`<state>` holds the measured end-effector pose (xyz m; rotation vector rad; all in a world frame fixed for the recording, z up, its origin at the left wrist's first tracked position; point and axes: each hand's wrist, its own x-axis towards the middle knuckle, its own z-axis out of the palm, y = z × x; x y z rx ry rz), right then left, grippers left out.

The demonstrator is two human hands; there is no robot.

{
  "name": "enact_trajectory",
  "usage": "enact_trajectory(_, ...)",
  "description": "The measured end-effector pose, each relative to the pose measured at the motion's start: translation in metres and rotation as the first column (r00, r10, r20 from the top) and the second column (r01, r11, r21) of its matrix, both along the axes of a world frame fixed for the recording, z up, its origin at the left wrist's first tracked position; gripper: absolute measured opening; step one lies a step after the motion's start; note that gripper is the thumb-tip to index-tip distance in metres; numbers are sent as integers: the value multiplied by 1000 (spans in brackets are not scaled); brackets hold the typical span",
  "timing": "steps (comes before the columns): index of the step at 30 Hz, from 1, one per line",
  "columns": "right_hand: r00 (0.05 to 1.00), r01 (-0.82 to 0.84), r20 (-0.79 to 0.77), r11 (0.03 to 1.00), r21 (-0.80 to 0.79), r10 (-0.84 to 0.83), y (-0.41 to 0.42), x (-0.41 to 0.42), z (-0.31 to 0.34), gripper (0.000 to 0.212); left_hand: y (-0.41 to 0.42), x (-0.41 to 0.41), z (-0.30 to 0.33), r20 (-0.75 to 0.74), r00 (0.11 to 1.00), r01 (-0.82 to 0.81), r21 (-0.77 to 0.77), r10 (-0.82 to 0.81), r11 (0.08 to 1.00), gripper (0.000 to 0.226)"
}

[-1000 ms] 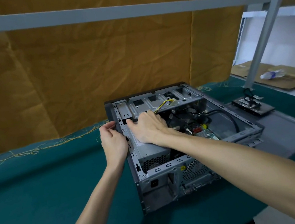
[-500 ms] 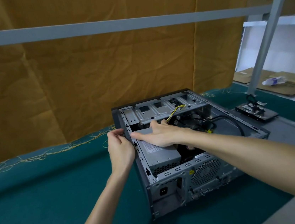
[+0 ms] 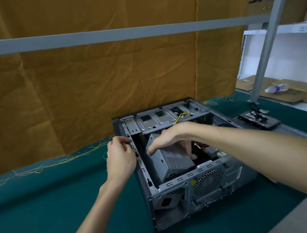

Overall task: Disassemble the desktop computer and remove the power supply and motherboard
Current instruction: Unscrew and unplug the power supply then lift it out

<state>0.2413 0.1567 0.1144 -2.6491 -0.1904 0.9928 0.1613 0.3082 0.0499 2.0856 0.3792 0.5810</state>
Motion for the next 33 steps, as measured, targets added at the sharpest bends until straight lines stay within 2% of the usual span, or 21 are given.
enact_trajectory(3, 997, 4, 78, 997, 81, -10, -10, 4, 1, 93, -1, -2, 3, 12, 1000, 10, 61, -11, 998, 19)
enact_trajectory(6, 953, -15, 300, 990, 142, -29, -32, 6, 21, 86, -2, -3, 6, 62, 998, 16, 119, -23, 993, 19)
enact_trajectory(9, 917, 51, 363, 950, 308, -167, -62, 5, 51, 80, -12, -2, 12, 116, 988, 85, 147, -102, 986, 18)
enact_trajectory(12, 916, 118, 278, 856, 503, -290, -97, -5, 73, 73, -34, -4, 26, 197, 968, 153, 35, -157, 988, 8)
enact_trajectory(13, 914, 119, 259, 818, 563, -311, -108, -9, 78, 70, -41, -2, 32, 200, 963, 198, -59, -183, 978, 14)
enact_trajectory(14, 910, 109, 252, 777, 620, -329, -118, -13, 81, 68, -46, 0, 40, 174, 959, 255, -180, -224, 950, 30)
enact_trajectory(15, 901, 99, 251, 733, 673, -353, -127, -17, 84, 67, -51, 2, 50, 128, 947, 319, -315, -293, 894, 48)
enact_trajectory(17, 870, 83, 259, 641, 763, -421, -142, -23, 88, 69, -56, 4, 69, 66, 857, 451, -577, -511, 681, 63)
enact_trajectory(19, 834, 61, 258, 547, 835, -487, -155, -26, 90, 70, -61, 4, 83, 72, 733, 522, -697, -676, 492, 66)
enact_trajectory(22, 814, 8, 241, 424, 905, -529, -176, -27, 93, 61, -77, 8, 96, 160, 672, 543, -770, -723, 334, 68)
enact_trajectory(24, 883, 3, 154, 332, 943, -444, -196, -26, 96, 53, -89, 12, 105, 241, 697, 587, -732, -675, 345, 59)
enact_trajectory(26, 945, 24, 46, 208, 978, -325, -216, -24, 97, 44, -101, 18, 117, 279, 698, 652, -630, -660, 422, 55)
enact_trajectory(30, 961, 66, -37, 96, 993, -273, -252, -7, 85, 50, -130, 34, 144, 269, 694, 710, -413, -668, 571, 71)
enact_trajectory(32, 920, 50, -6, 103, 993, -392, -267, 11, 76, 46, -148, 45, 156, 263, 709, 703, -337, -654, 626, 85)
enact_trajectory(33, 848, 29, 59, 157, 987, -526, -274, 22, 73, 43, -156, 53, 160, 265, 707, 708, -273, -656, 652, 89)
